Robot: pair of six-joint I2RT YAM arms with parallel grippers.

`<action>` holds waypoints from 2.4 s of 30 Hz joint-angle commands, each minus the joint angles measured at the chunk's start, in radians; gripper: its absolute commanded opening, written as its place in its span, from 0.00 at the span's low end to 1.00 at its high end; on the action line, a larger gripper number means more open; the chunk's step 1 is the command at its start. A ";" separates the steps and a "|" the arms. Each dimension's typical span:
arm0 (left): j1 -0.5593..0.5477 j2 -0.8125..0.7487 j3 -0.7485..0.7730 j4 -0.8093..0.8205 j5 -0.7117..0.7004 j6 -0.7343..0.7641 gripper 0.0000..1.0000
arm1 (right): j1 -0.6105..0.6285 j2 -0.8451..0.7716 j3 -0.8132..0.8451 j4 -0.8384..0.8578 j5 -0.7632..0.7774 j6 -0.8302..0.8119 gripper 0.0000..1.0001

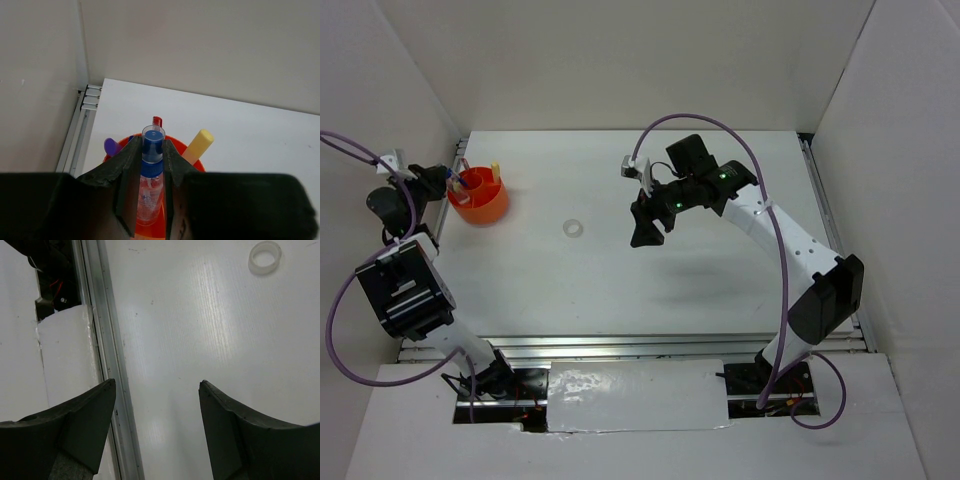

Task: Sort the stationery into containers
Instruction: Place the stationery in the storage box, then pick up the stationery from the center of the board.

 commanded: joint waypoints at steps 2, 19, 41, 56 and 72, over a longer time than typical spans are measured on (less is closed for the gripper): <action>-0.003 0.002 -0.008 0.117 -0.011 0.020 0.13 | -0.004 0.002 0.047 0.008 -0.021 0.009 0.74; -0.009 -0.166 0.027 -0.068 0.136 0.100 0.61 | -0.004 -0.061 0.004 0.014 0.002 0.032 0.76; -0.495 -0.203 0.282 -1.354 0.044 0.847 0.55 | -0.074 -0.115 -0.163 0.083 0.049 0.128 0.74; -0.748 0.119 0.455 -1.397 -0.250 0.611 0.43 | -0.132 -0.099 -0.200 0.123 0.016 0.222 0.73; -0.761 0.241 0.498 -1.403 -0.438 0.479 0.51 | -0.137 -0.081 -0.196 0.132 0.009 0.245 0.73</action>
